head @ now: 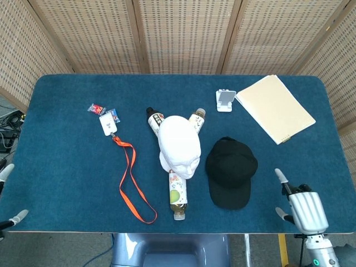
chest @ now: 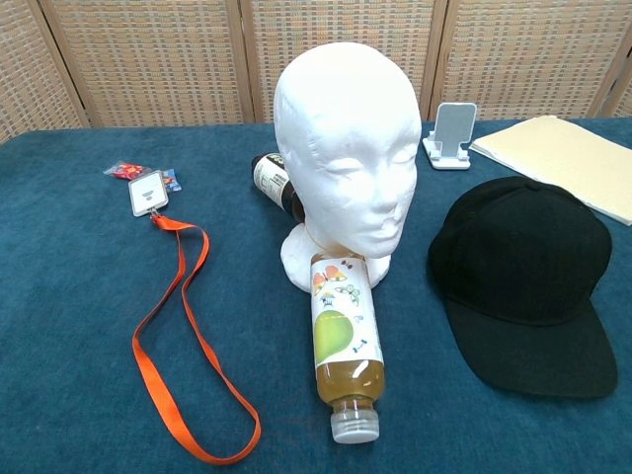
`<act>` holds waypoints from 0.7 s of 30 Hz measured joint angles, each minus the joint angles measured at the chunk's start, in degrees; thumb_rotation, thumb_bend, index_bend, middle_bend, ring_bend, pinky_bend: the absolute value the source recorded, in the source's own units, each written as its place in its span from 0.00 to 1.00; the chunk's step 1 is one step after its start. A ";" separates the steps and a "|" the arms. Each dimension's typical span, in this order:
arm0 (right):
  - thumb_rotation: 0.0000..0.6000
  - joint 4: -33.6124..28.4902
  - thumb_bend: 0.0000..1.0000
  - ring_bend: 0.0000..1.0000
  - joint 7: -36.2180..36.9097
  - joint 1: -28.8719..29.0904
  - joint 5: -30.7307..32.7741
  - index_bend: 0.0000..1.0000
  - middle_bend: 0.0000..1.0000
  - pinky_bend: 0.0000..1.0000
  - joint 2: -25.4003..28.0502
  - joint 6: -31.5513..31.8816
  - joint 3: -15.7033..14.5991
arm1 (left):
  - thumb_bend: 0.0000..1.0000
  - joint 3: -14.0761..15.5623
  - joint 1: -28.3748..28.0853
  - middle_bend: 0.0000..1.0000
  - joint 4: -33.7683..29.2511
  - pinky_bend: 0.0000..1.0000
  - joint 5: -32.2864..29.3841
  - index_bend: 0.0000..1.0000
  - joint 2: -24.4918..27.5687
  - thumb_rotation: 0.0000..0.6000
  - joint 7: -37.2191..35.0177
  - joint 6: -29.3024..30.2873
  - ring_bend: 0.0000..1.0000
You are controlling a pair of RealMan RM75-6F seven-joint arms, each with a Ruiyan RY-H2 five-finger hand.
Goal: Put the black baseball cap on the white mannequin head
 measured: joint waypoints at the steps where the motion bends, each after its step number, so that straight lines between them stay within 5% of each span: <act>1: 1.00 0.97 0.00 1.00 -1.17 0.87 -0.41 0.00 0.90 1.00 -0.98 -1.85 -0.43 | 0.00 -0.14 -0.03 0.00 -0.13 0.00 -0.33 0.00 -0.04 1.00 0.12 -0.02 0.00; 8: 1.00 3.68 0.00 1.00 -5.41 3.98 -4.80 0.00 0.93 1.00 -5.93 -7.37 -3.76 | 0.00 -0.68 -0.60 0.00 -0.73 0.00 -2.06 0.00 -0.26 1.00 1.24 -1.34 0.00; 21: 1.00 12.20 0.00 1.00 -12.02 7.20 -10.40 0.00 0.93 1.00 -15.39 -9.35 -4.90 | 0.00 -1.18 -1.52 0.00 -1.31 0.00 -4.28 0.00 -0.25 1.00 1.82 -3.41 0.00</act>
